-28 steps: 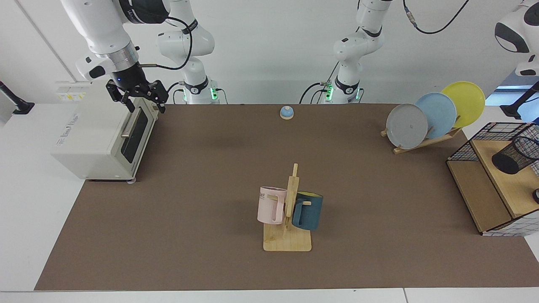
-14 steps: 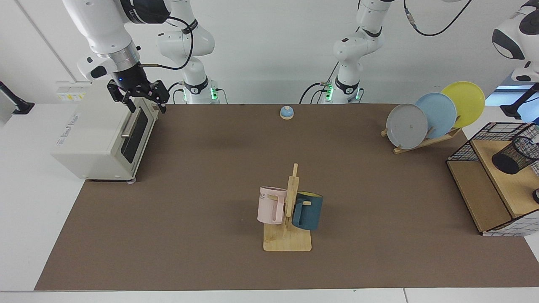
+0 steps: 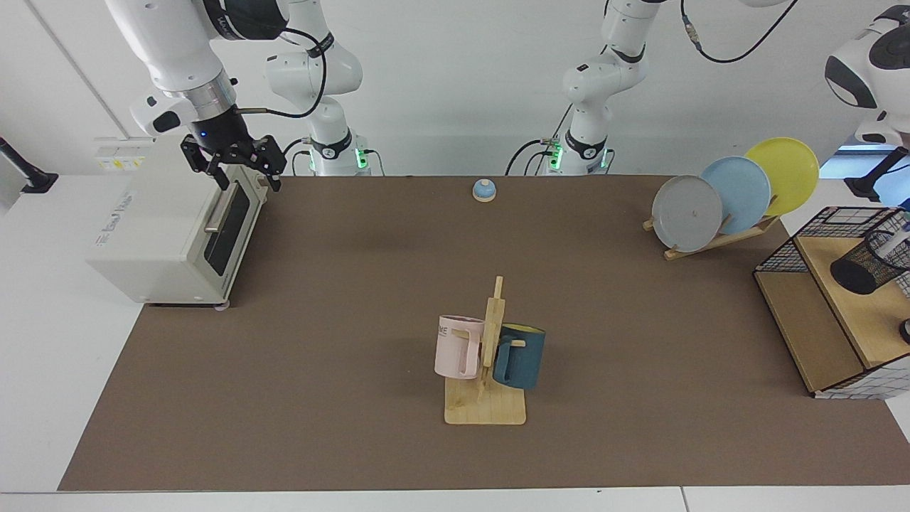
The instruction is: Put markers into pen holder
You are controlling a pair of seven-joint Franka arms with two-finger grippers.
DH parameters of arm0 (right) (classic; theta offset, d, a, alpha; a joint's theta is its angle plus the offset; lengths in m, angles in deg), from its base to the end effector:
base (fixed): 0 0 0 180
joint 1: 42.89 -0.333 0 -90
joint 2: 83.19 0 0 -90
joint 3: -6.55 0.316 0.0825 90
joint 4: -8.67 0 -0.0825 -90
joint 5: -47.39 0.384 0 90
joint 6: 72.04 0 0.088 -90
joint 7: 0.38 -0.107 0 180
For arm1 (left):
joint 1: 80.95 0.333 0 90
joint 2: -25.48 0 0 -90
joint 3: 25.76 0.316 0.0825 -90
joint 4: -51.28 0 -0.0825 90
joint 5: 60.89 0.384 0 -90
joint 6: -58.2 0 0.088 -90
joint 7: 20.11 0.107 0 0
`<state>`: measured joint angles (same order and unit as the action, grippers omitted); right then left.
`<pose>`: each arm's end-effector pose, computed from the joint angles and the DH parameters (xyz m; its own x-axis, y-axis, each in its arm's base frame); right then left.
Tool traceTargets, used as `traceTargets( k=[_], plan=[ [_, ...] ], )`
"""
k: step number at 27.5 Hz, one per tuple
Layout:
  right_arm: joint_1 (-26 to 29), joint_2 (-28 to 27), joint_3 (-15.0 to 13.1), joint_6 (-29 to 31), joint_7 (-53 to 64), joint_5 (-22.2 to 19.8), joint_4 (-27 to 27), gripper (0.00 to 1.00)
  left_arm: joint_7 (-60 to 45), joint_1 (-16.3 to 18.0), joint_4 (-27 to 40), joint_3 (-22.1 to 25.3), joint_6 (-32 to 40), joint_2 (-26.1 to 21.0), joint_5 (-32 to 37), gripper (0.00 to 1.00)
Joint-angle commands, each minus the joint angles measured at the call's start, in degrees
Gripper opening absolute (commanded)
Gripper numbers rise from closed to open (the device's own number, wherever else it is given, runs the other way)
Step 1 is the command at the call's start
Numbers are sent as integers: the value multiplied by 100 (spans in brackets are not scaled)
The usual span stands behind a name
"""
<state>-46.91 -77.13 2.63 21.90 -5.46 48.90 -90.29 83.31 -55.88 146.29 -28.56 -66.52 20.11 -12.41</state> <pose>0.5264 0.0017 0.6134 0.9960 -0.0883 0.0148 -0.0877 -0.9955 -0.0350 0.5725 0.2665 0.6031 -0.1013 -0.6352 -0.7657 -0.9755 0.2146 -0.0489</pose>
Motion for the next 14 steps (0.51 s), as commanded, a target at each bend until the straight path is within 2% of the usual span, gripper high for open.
traceTargets(
  k=[1, 7, 14],
  plan=[
    [59, 44, 31, 134, 105, 43, -97, 100, 55, -37, 70, -27, -9, 63, 39, 100],
    [51, 44, 31, 134, 105, 43, -88, 100, -76, -195, 44, -97, 228, 63, -321, 100],
    [50, 44, 31, 134, 105, 43, -88, 100, -585, -643, 88, -97, 746, 72, -1015, 100]
  ],
)
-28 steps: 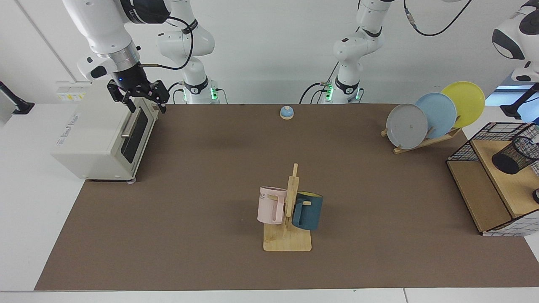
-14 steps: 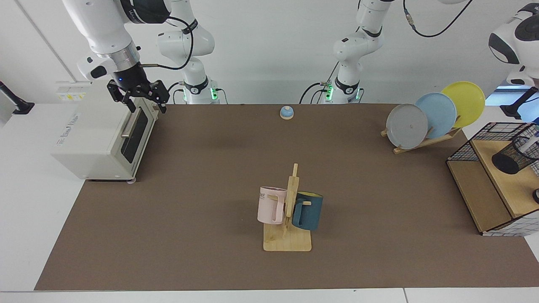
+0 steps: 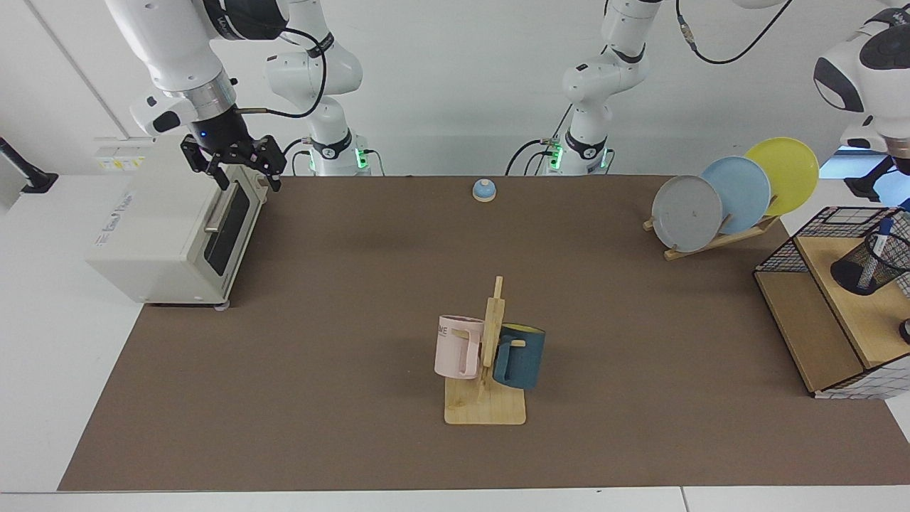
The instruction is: Put markers into pen holder
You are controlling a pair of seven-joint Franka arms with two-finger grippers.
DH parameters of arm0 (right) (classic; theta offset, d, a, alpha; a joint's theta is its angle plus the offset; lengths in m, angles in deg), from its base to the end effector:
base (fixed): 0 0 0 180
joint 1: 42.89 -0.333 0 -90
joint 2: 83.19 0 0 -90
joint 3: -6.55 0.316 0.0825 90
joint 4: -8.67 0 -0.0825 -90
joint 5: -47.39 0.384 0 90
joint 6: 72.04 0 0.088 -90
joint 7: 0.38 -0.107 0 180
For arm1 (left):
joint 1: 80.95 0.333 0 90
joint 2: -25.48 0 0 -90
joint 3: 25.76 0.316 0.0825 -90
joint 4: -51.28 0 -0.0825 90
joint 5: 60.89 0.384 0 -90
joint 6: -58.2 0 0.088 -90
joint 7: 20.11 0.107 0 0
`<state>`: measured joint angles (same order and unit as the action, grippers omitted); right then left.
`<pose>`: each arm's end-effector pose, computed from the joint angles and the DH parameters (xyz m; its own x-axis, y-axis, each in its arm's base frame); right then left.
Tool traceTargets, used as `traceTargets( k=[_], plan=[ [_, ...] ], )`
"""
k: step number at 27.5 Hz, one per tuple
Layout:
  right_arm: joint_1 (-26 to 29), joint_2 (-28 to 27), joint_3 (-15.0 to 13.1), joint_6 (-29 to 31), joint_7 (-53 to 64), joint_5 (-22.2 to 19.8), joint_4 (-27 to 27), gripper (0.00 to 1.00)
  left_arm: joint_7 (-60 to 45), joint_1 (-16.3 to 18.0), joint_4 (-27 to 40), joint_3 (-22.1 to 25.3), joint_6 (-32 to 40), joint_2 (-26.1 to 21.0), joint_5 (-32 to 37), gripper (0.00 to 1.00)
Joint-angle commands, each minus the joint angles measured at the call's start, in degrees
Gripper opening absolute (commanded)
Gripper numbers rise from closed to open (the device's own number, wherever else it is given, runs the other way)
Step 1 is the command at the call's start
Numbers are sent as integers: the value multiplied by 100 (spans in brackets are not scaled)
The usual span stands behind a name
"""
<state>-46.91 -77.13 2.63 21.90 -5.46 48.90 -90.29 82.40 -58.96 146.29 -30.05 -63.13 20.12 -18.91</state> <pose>0.5264 0.0017 0.6134 0.9960 -0.0883 0.0148 -0.0877 -0.9955 -0.0350 0.5871 0.2216 0.5950 -0.1001 -0.7198 -0.6869 -0.9734 0.2139 -0.0823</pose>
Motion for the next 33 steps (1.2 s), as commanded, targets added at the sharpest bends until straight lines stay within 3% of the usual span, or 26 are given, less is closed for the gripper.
traceTargets(
  k=[1, 6, 11, 19, 30, 33],
  plan=[
    [59, 44, 31, 133, 105, 43, -88, 100, -721, -405, 96, 43, 547, 79, -453, 100],
    [59, 44, 31, 133, 105, 43, -97, 100, -2145, -888, 114, 43, 1523, 167, -1051, 100],
    [51, 44, 31, 133, 105, 43, -88, 100, -3252, -1477, 114, 43, 1998, 202, -1200, 100],
    [59, 44, 31, 133, 105, 43, -97, 100, -5010, -1996, 105, 43, 2359, 202, -1982, 100],
    [51, 44, 31, 133, 105, 43, -97, 100, -7058, -2041, 44, -335, 2421, 202, -2879, 100],
    [59, 44, 31, 133, 105, 43, -97, 100, -8076, -2041, 9, -352, 2394, 255, -3239, 100]
  ],
)
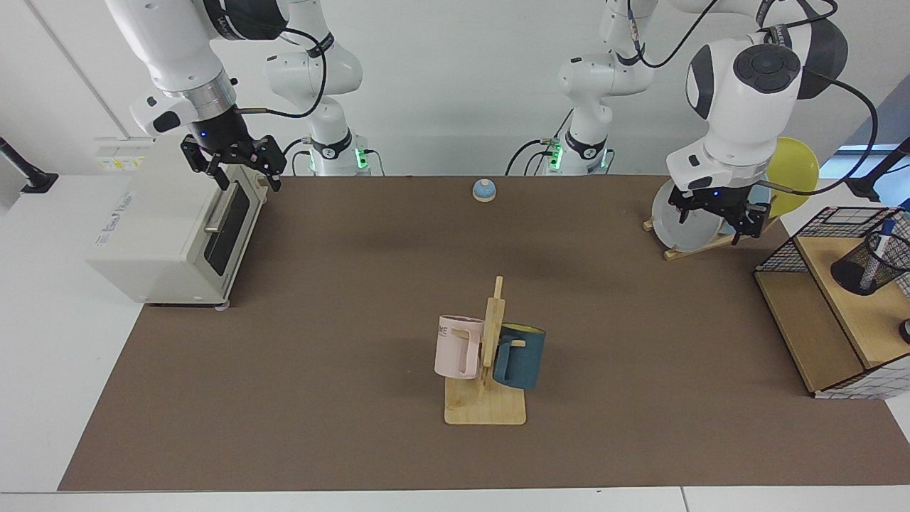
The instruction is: Put markers into pen holder
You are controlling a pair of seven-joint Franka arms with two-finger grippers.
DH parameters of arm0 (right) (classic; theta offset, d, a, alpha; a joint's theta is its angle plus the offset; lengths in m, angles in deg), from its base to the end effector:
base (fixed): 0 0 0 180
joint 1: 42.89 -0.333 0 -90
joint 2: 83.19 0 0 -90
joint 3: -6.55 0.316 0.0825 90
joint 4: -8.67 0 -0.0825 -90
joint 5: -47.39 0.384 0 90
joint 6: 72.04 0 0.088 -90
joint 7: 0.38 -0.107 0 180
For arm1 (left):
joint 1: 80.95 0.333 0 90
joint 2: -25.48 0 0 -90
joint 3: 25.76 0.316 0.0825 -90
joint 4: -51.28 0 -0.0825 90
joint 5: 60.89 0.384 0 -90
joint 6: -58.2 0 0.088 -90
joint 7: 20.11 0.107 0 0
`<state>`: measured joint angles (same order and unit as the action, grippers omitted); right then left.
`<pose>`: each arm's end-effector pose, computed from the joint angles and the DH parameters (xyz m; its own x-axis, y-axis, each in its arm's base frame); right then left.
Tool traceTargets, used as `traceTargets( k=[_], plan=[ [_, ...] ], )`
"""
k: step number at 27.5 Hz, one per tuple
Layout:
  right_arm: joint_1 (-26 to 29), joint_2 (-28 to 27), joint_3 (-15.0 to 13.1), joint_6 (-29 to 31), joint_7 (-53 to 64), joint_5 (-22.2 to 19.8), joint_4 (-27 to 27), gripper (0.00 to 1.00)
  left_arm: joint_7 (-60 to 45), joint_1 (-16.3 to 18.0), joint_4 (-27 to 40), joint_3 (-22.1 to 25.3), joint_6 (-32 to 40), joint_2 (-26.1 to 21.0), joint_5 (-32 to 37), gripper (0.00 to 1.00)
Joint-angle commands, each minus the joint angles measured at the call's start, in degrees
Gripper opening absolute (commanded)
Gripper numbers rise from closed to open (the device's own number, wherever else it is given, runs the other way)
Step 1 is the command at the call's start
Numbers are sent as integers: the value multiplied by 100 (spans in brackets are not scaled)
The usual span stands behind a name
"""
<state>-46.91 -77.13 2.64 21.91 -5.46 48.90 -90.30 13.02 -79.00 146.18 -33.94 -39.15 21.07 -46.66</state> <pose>0.5264 0.0018 0.6134 0.9960 -0.0881 0.0148 -0.0876 -0.9955 -0.0350 0.5828 -0.0375 0.5541 0.7497 -0.6427 -0.1577 -0.6617 -0.7292 -0.1741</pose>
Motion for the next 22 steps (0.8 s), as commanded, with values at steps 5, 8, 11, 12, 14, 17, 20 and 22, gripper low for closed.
traceTargets(
  k=[5, 8, 11, 12, 14, 17, 20, 22],
  plan=[
    [51, 44, 31, 133, 105, 43, -87, 100, -2591, -36, -15, -78, -65, 230, -641, 100],
    [59, 44, 31, 133, 105, 43, -96, 100, -2873, -36, -120, -148, -100, 231, -650, 100],
    [59, 44, 31, 133, 105, 43, -96, 100, -2944, -36, -182, -166, -100, 379, -676, 100],
    [51, 44, 31, 133, 105, 43, -96, 100, -2970, -36, -173, -166, -100, 450, -763, 100],
    [59, 44, 31, 133, 105, 43, -96, 100, -2988, 25, -156, -157, -74, 564, -1000, 100],
    [59, 44, 31, 133, 105, 43, -87, 100, -2997, 69, -94, -78, -21, 740, -1361, 100],
    [59, 44, 31, 133, 105, 43, -96, 100, -3006, -1, 134, 158, -30, 845, -1458, 100],
    [59, 44, 31, 133, 105, 43, -96, 100, -3015, -289, 152, 492, -4, 933, -1581, 100]
  ],
)
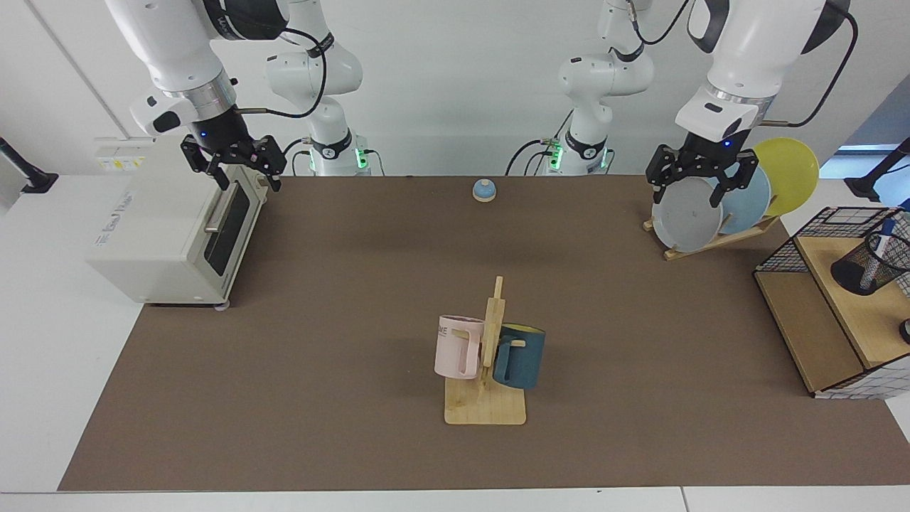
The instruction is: Put markers into pen holder
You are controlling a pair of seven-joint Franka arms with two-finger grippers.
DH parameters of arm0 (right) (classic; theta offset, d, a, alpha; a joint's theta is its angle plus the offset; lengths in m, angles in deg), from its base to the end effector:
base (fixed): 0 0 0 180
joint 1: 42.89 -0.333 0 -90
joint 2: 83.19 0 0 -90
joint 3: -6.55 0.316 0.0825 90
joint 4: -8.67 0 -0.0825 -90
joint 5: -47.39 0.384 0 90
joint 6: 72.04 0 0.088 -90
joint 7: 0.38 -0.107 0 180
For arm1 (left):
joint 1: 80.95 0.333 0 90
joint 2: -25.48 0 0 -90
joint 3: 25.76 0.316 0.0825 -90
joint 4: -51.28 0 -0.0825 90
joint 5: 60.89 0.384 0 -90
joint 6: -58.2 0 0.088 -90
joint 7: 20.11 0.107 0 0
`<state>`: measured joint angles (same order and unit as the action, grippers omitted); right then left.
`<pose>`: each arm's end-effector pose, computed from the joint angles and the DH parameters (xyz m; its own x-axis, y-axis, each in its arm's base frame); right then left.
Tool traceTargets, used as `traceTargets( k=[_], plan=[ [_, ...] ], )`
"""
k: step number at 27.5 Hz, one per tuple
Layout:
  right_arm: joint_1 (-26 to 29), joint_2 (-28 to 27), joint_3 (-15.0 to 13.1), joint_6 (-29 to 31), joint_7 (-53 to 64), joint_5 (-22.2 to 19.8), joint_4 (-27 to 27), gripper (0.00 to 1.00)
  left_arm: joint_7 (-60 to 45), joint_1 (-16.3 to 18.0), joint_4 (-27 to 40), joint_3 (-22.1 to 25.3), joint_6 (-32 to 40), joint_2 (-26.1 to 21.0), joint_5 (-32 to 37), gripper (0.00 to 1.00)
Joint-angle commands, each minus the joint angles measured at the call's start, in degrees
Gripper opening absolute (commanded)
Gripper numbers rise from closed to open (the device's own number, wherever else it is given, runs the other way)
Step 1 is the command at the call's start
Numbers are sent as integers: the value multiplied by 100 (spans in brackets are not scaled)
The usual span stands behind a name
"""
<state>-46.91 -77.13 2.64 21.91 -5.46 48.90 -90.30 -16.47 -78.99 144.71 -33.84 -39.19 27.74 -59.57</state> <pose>0.5264 0.0018 0.6134 0.9960 -0.0881 0.0148 -0.0876 -0.9955 -0.0350 0.5517 -0.0585 0.6296 0.9793 -0.1723 0.1059 -0.1695 -0.9849 -0.0354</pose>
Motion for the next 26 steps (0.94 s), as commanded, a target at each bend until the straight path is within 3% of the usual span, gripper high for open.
traceTargets(
  k=[1, 4, 11, 26],
  plan=[
    [59, 44, 31, 133, 105, 43, -87, 100, -74, -440, 290, 658, 9, 284, -317, 100],
    [51, 44, 31, 133, 105, 43, -96, 100, -57, -661, 237, 1036, 27, 284, -326, 100],
    [51, 44, 31, 133, 105, 43, -96, 100, -48, -916, 175, 1239, 53, 284, -256, 100],
    [59, 44, 31, 133, 105, 43, -87, 100, 31, -934, 184, 1257, 378, 363, -133, 100]
  ],
)
